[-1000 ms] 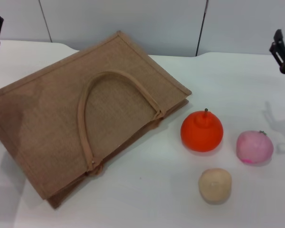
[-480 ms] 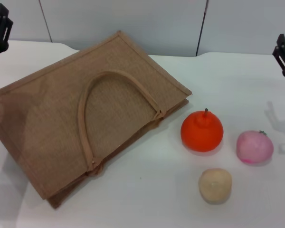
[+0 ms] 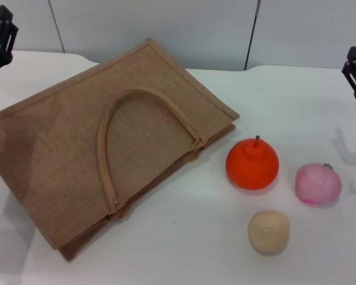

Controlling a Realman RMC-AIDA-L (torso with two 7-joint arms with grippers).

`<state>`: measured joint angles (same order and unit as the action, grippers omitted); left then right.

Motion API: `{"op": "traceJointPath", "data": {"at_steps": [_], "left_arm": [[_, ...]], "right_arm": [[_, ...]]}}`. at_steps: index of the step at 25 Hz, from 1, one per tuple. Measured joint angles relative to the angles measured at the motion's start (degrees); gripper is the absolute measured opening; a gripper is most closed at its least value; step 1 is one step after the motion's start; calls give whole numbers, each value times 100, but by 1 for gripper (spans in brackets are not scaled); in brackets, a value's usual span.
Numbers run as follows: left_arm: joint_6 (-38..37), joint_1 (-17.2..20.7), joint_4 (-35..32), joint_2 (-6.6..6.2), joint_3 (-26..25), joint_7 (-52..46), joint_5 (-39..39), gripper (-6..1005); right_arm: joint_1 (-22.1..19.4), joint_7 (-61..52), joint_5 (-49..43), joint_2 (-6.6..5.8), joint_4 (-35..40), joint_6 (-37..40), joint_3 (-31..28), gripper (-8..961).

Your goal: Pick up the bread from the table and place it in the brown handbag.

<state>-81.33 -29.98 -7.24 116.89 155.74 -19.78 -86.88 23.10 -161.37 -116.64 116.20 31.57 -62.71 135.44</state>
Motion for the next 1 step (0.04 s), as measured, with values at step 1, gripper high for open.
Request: {"op": "traceJointPath", "data": {"at_steps": [1], "left_arm": [[7, -5, -2, 0, 0, 0, 2, 768]], "right_arm": [[-2, 0, 1, 0, -2, 0, 0, 904]]}}
